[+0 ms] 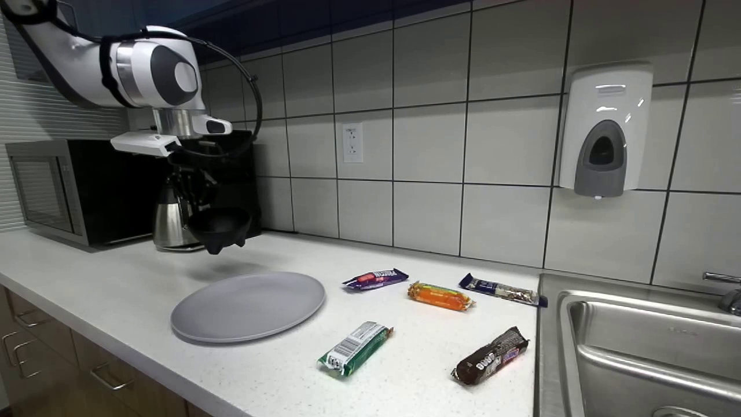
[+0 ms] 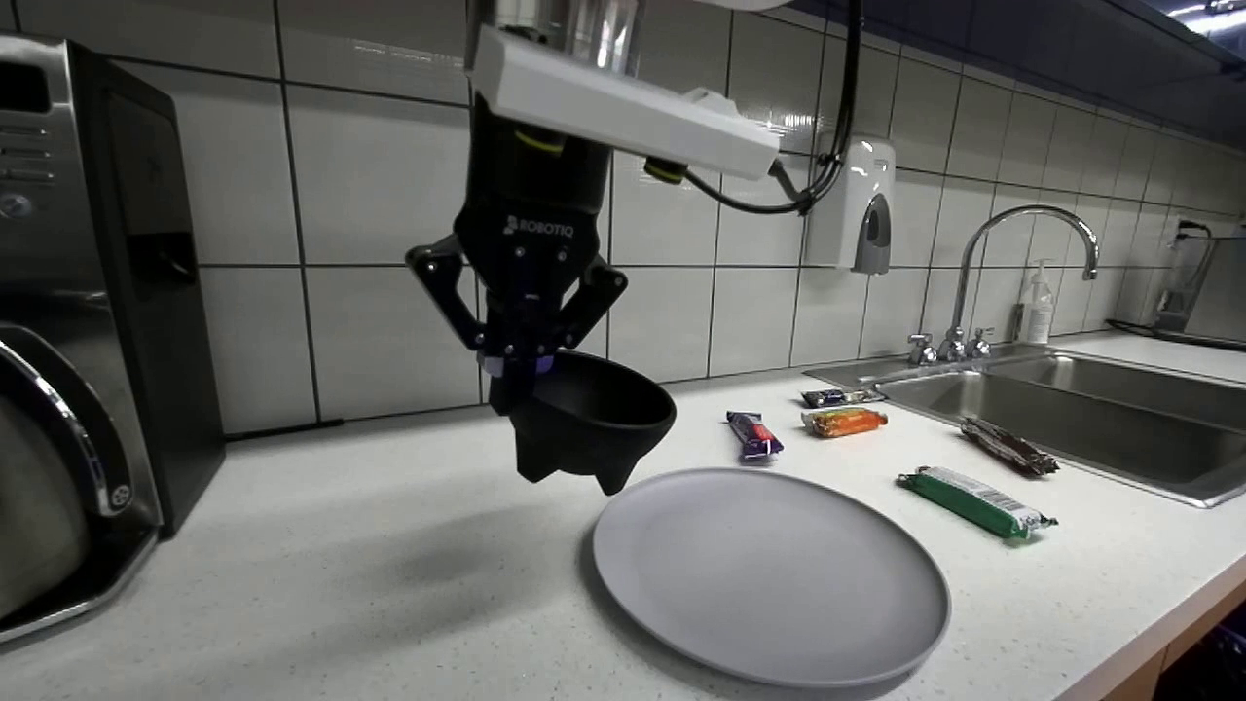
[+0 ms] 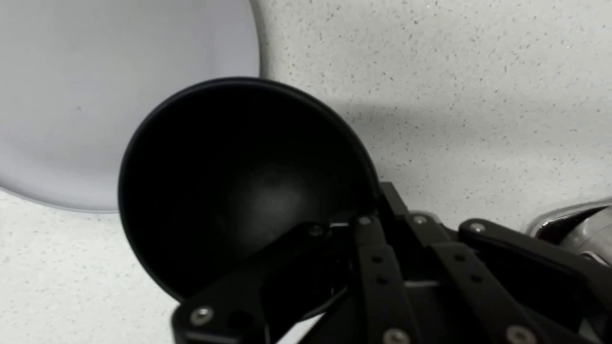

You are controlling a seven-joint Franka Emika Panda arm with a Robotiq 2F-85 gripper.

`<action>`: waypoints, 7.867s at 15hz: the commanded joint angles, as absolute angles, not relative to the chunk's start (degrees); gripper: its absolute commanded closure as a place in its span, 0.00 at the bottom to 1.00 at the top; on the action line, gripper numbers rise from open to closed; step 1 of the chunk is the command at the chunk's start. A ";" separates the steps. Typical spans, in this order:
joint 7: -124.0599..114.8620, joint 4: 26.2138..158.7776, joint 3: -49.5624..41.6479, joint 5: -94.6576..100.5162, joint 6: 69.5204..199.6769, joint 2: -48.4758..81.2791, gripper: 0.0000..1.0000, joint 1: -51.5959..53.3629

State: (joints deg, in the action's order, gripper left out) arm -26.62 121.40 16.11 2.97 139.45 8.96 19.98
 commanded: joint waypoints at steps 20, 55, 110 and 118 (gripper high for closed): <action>-25.22 95.99 12.69 5.68 128.00 30.21 0.98 29.30; -27.27 104.47 11.35 3.62 127.09 20.19 0.00 27.83; -15.89 155.56 0.49 3.55 140.88 -14.50 0.00 -2.13; -12.34 157.67 -2.21 6.11 145.64 -12.84 0.00 -5.20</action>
State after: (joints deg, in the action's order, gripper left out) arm -14.56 156.20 -1.75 4.61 143.14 -12.69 -3.47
